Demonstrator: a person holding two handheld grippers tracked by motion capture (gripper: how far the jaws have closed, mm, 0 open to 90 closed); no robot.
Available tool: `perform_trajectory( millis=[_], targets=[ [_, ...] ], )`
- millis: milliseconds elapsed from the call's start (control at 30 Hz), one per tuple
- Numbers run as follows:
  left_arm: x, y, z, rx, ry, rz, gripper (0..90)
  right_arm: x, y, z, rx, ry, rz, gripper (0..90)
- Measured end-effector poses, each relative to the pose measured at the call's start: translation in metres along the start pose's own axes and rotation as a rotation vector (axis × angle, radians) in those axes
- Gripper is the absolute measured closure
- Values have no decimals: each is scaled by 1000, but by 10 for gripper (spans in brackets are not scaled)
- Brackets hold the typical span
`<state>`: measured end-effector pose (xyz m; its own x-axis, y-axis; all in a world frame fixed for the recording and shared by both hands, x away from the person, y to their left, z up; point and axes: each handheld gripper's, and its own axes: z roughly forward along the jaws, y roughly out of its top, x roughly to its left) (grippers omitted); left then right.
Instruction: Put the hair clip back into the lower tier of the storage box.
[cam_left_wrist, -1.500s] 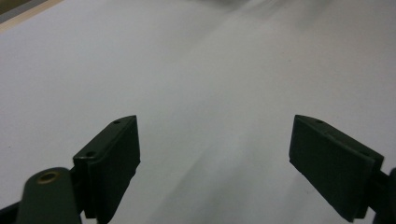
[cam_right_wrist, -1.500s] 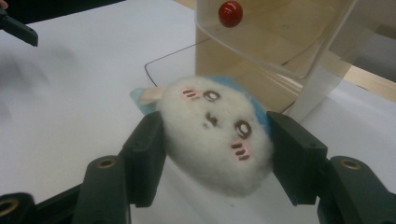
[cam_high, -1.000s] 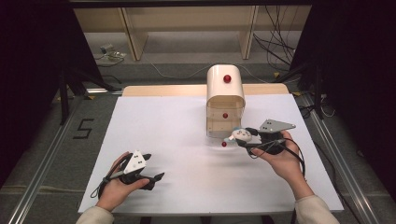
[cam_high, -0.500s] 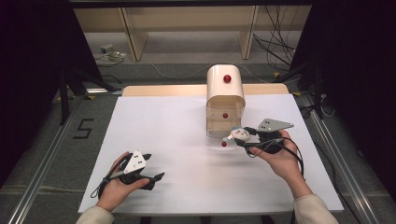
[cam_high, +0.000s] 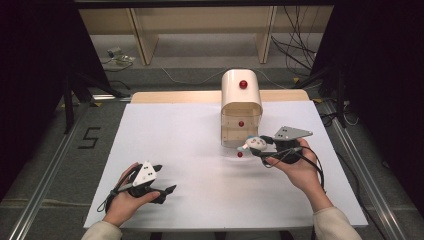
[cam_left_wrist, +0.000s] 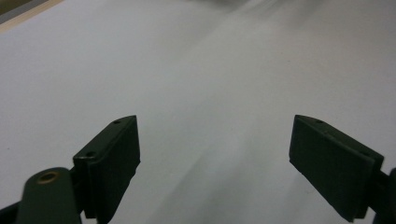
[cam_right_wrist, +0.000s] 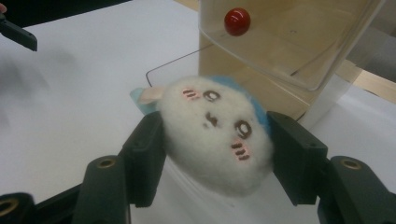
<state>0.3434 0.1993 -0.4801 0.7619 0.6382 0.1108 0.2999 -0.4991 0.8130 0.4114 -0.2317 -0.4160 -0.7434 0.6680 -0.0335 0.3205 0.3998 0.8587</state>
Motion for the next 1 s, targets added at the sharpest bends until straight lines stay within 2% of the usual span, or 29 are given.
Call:
perform_trajectory(
  millis=[1000],
  targets=[
    [0, 0, 0, 0, -2, 0, 164, 1, 5, 8, 10, 2, 6, 412]
  ],
)
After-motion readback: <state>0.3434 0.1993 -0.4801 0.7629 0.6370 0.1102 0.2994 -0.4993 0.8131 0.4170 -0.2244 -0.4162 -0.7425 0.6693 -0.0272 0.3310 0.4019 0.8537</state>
